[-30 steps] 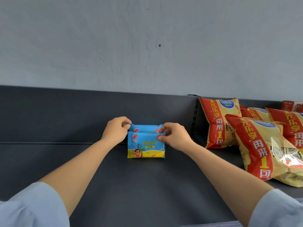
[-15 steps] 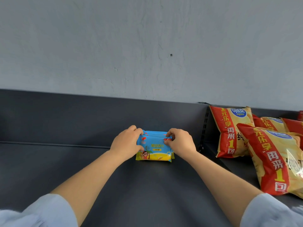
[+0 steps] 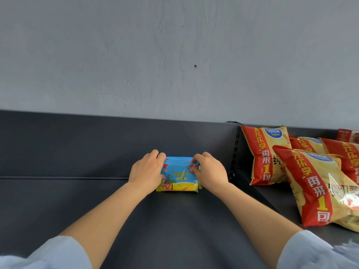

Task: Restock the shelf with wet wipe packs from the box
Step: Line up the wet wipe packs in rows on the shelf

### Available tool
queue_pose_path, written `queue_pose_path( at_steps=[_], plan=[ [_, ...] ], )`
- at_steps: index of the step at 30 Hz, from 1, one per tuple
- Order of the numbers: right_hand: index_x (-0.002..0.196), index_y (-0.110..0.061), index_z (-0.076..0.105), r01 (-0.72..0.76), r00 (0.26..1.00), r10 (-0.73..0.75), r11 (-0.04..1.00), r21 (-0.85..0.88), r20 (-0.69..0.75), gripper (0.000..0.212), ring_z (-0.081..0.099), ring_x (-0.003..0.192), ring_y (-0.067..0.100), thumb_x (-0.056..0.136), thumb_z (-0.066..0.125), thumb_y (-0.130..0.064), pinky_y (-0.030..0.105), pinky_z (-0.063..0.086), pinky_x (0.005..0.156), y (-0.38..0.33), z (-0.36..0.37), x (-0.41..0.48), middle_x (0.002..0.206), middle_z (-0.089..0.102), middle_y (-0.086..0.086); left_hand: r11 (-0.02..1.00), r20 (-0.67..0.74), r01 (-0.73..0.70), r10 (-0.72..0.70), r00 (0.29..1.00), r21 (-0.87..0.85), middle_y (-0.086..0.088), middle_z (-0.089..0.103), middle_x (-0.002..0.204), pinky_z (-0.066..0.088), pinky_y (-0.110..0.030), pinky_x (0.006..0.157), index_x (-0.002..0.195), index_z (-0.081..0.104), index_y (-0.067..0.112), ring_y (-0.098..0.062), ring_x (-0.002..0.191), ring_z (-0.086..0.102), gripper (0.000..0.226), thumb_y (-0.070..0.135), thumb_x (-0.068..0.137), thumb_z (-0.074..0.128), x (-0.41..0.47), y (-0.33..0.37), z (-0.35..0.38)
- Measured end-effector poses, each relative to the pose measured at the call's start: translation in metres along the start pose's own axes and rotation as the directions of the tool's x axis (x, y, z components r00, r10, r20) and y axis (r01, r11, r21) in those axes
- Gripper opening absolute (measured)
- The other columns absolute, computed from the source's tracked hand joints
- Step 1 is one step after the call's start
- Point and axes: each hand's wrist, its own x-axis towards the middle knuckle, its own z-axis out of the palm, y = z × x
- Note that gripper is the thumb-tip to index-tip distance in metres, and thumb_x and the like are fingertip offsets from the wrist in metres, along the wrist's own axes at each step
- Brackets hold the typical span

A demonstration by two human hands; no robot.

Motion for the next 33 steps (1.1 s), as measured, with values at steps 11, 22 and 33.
queue_pose_path(
  at_steps=[11, 22, 33],
  plan=[
    [0.129, -0.019, 0.046, -0.029, 0.998, 0.039, 0.976, -0.217, 0.042, 0.045, 0.053, 0.105, 0.021, 0.089, 0.06, -0.035, 0.033, 0.049, 0.072, -0.003, -0.021, -0.031, 0.117, 0.051, 0.002, 0.991, -0.073, -0.1, 0.107, 0.992, 0.086, 0.002, 0.05, 0.113, 0.046, -0.03, 0.081, 0.118, 0.048, 0.021, -0.016, 0.101, 0.05, 0.05, 0.053, 0.083, 0.062, -0.002, 0.012, -0.007],
    [0.131, -0.018, 0.046, -0.026, 0.994, 0.06, 0.943, -0.332, 0.092, 0.049, 0.049, 0.116, 0.024, 0.089, 0.061, -0.039, 0.036, 0.048, 0.083, 0.012, -0.073, -0.098, 0.122, 0.053, 0.005, 0.976, 0.015, -0.215, 0.215, 0.977, 0.042, 0.002, 0.056, 0.118, 0.043, -0.032, 0.085, 0.12, 0.05, 0.019, -0.019, 0.111, 0.05, 0.04, 0.042, 0.089, 0.059, -0.031, 0.082, -0.039],
    [0.127, -0.017, 0.046, 0.06, 0.996, -0.025, 0.902, -0.427, 0.087, 0.045, 0.047, 0.115, 0.026, 0.09, 0.06, -0.037, 0.035, 0.044, 0.082, 0.044, -0.154, -0.22, 0.12, 0.052, 0.006, 0.97, 0.01, -0.239, 0.24, 0.971, -0.043, -0.001, 0.057, 0.115, 0.047, -0.035, 0.082, 0.123, 0.051, 0.019, -0.022, 0.111, 0.051, 0.041, 0.04, 0.089, 0.06, -0.121, 0.195, -0.087]
  ],
)
